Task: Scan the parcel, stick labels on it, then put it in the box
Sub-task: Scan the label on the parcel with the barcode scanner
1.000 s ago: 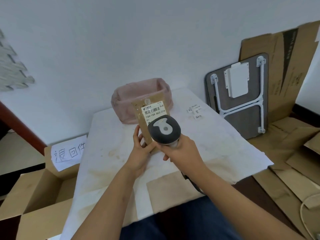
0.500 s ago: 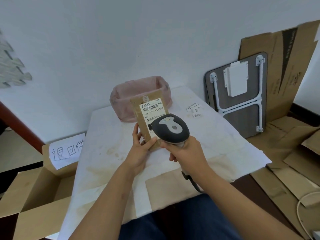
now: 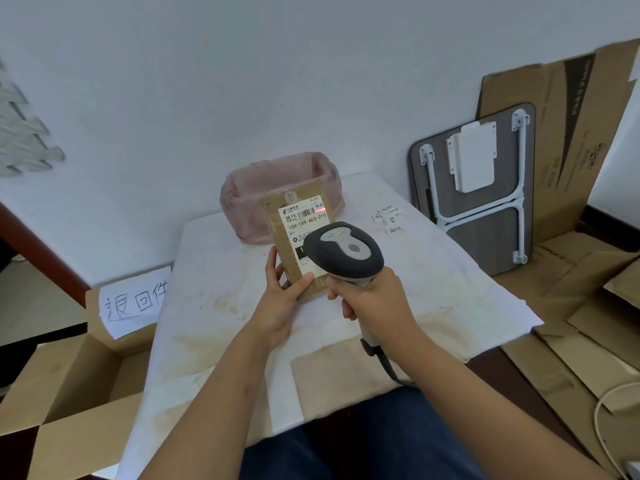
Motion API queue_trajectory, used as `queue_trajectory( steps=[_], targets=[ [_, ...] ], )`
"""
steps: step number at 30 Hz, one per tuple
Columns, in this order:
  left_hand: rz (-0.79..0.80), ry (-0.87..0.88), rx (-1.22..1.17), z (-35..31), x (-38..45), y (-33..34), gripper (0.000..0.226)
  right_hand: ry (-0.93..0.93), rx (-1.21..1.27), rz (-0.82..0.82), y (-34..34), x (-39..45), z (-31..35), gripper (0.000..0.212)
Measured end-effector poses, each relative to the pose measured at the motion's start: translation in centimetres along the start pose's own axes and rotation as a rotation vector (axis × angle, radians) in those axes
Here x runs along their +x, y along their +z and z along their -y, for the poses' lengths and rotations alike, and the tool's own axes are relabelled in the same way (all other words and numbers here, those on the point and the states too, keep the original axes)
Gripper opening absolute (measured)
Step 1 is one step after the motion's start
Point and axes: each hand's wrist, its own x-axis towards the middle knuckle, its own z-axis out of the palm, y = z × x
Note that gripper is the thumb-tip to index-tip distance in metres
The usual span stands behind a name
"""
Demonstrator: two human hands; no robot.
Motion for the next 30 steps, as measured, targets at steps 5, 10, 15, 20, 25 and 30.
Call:
queue_trajectory(
  steps=[5,10,15,20,25,30],
  targets=[
    [-0.010,-0.003,-0.001,0.0,0.1,0.0,0.093,-0.002,-0.007,-0.011,-0.1,0.0,0.3,0.032],
    [-0.008,-0.004,0.001,-0.2,-0.1,0.1,0.093,-0.014,-0.012,-0.024,0.1,0.1,0.3,0.035],
    [-0.005,-0.006,0.011,-0.1,0.0,0.1,0.093,-0.015,-0.012,-0.030,0.3,0.3,0.1,0.036],
    [0.006,-0.010,0.029,-0.1,0.1,-0.1,0.096,-0.008,-0.030,-0.014,0.2,0.2,0.3,0.029],
    [0.005,-0.007,0.024,-0.1,0.0,0.0,0.096,0.031,-0.047,-0.012,0.1,0.4,0.3,0.028],
    [-0.008,0.003,0.013,-0.3,-0.2,0.2,0.093,0.012,-0.188,0.007,-0.4,1.0,1.1,0.023]
  ],
)
